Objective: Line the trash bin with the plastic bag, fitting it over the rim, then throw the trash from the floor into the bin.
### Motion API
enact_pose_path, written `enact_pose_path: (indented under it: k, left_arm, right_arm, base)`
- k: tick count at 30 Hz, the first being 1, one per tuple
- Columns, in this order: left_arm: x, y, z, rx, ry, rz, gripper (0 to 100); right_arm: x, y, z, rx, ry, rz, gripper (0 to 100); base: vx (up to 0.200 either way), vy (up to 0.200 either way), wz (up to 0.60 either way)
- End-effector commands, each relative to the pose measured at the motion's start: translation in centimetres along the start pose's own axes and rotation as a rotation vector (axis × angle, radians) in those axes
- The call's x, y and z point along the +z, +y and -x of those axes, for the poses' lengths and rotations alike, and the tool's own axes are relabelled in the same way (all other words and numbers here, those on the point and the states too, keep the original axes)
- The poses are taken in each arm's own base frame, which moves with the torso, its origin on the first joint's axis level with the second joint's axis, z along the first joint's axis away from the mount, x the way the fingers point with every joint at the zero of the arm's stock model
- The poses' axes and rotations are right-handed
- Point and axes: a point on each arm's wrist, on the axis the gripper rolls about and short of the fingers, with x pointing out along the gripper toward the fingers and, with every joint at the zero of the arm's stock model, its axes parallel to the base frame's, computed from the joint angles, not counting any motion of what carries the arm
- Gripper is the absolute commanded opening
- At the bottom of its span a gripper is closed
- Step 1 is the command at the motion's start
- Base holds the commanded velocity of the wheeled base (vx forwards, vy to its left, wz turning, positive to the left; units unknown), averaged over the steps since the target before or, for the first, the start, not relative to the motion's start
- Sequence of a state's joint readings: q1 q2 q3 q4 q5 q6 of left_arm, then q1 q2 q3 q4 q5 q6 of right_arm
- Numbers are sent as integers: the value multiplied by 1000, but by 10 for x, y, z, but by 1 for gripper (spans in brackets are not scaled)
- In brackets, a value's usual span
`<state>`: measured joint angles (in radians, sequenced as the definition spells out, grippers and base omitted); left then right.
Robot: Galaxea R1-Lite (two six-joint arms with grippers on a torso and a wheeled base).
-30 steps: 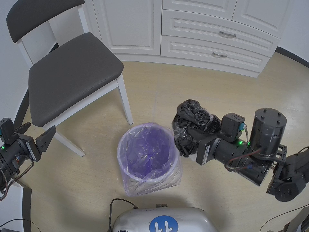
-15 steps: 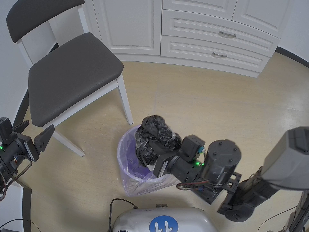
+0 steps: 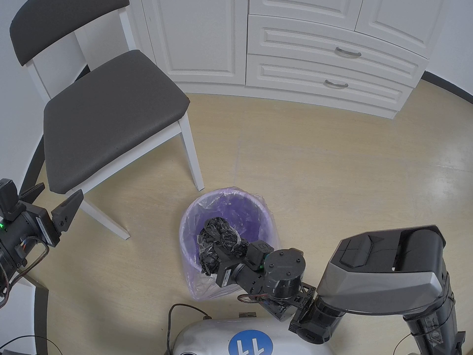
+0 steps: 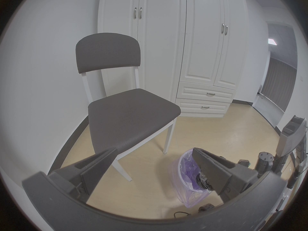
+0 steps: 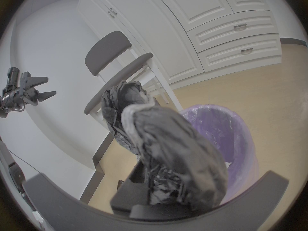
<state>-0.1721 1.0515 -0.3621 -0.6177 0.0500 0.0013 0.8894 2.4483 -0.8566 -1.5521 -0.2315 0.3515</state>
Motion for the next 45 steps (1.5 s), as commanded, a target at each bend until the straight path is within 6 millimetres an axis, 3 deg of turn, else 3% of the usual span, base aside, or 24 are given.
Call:
enact_pose_path:
  k: [1, 10, 21, 29, 34, 38, 45]
  left_arm:
    - [-1, 0, 0, -1, 3, 0, 100]
    - [0, 0, 0, -1, 3, -2, 100]
    - [-1, -2, 0, -11, 6, -3, 100]
    - [-1, -1, 0, -10, 6, -3, 100]
    - [-2, -1, -1, -8, 11, -3, 100]
    - [-2, -1, -1, -8, 14, -3, 100]
    - [-5, -2, -3, -8, 32, -6, 100]
  right_arm:
    - [-5, -13, -20, -27, -58, -26, 0]
    - [20, -10, -29, -40, -155, -111, 0]
    - [-20, -23, -38, -76, -94, -86, 0]
    - [-14, -25, -23, -95, -49, 71, 0]
    - [-10, -23, -20, -95, -49, 75, 0]
    - [-13, -22, -31, -92, -84, 56, 0]
    - [-38, -22, -57, -169, -160, 22, 0]
  base:
    - [0, 0, 0]
    - [0, 0, 0]
    - [0, 0, 0]
    - [0, 0, 0]
    - [0, 0, 0]
    - [0, 0, 0]
    - [0, 0, 0]
